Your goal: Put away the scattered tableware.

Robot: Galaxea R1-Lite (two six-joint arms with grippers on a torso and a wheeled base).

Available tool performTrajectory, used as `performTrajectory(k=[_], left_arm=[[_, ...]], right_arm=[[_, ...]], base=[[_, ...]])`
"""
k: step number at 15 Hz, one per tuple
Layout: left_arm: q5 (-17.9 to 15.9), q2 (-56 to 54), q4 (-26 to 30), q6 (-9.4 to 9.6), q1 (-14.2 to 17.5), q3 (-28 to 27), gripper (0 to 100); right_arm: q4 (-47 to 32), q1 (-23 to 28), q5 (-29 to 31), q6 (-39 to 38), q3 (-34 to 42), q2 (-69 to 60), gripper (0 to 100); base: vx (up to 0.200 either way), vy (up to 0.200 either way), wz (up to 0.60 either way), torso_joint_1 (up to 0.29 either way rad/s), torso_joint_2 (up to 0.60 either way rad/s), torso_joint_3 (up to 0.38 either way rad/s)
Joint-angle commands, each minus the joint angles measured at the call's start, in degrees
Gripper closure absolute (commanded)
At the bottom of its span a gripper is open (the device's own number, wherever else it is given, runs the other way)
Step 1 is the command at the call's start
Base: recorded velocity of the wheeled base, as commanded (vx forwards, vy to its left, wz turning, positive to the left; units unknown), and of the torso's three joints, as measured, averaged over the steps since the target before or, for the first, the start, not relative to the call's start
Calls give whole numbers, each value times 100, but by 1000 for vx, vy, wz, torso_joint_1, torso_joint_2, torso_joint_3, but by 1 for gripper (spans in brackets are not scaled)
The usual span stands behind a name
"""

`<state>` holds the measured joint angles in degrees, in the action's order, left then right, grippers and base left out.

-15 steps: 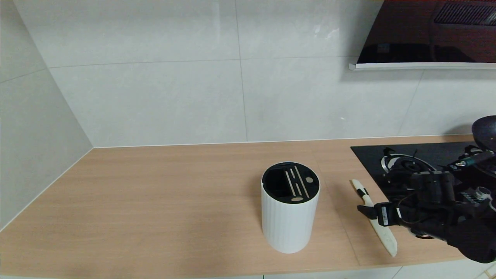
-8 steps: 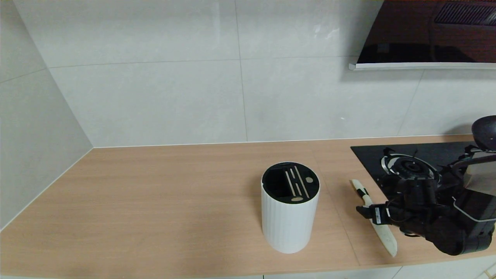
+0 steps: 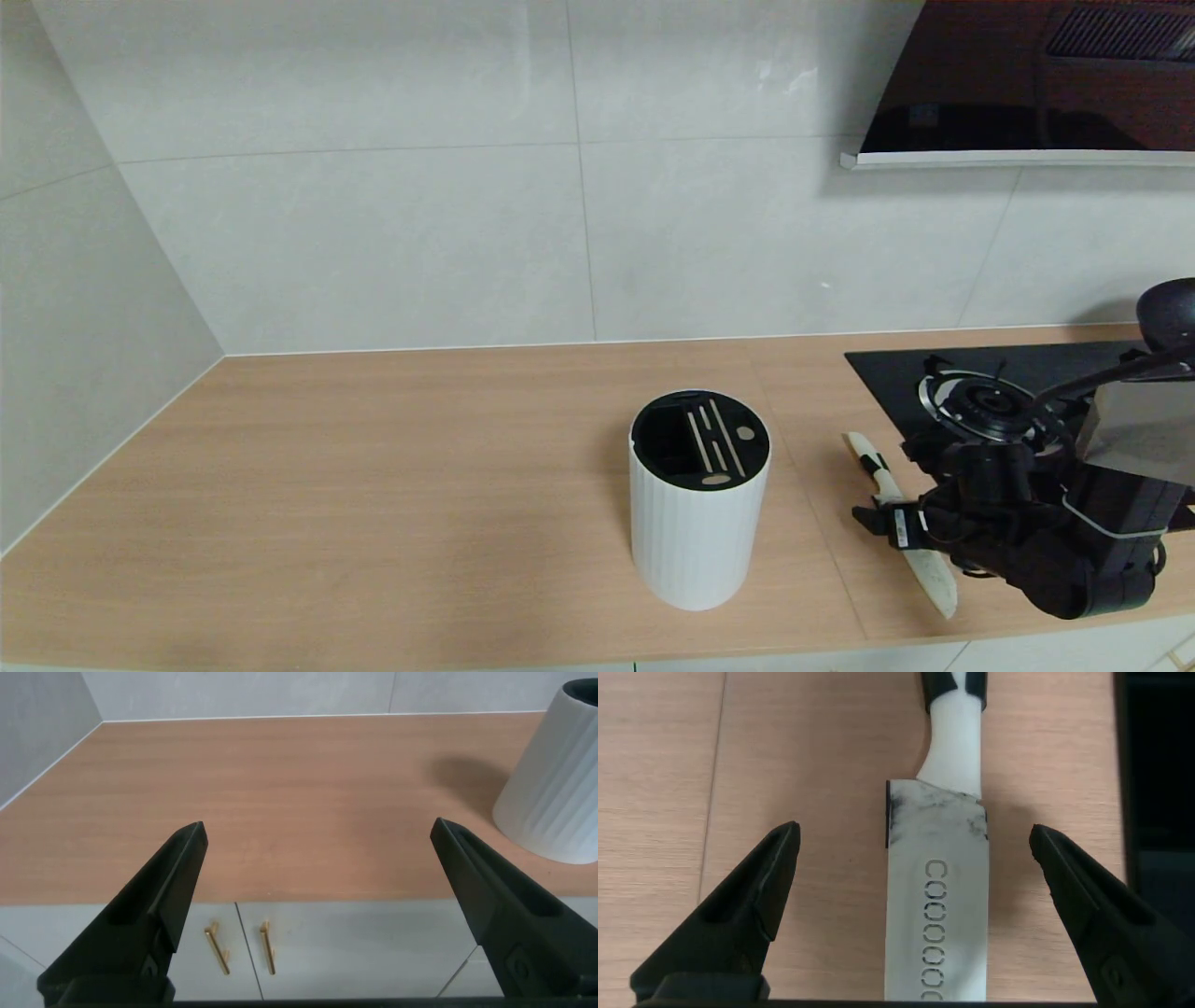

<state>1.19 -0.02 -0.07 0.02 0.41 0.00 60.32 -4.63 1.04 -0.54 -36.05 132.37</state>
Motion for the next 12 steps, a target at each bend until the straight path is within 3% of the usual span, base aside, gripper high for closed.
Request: performTrajectory(k=[1, 10, 11, 12], left_arm=[[4, 2, -1, -2, 2, 0, 0], [4, 2, -1, -2, 2, 0, 0], [4, 2, -10, 6, 2, 0, 0], [4, 2, -1, -2, 2, 0, 0]], right_arm=[[-3, -3, 2, 1, -43, 53, 0], [94, -3, 283, 1, -148, 246, 0], [94, -3, 283, 1, -148, 246, 100], [94, -3, 283, 1, -139, 246, 100]], base=[[0, 0, 0, 0, 0, 0], [0, 0, 0, 0, 0, 0], [0, 0, 0, 0, 0, 0], [0, 0, 0, 0, 0, 0]])
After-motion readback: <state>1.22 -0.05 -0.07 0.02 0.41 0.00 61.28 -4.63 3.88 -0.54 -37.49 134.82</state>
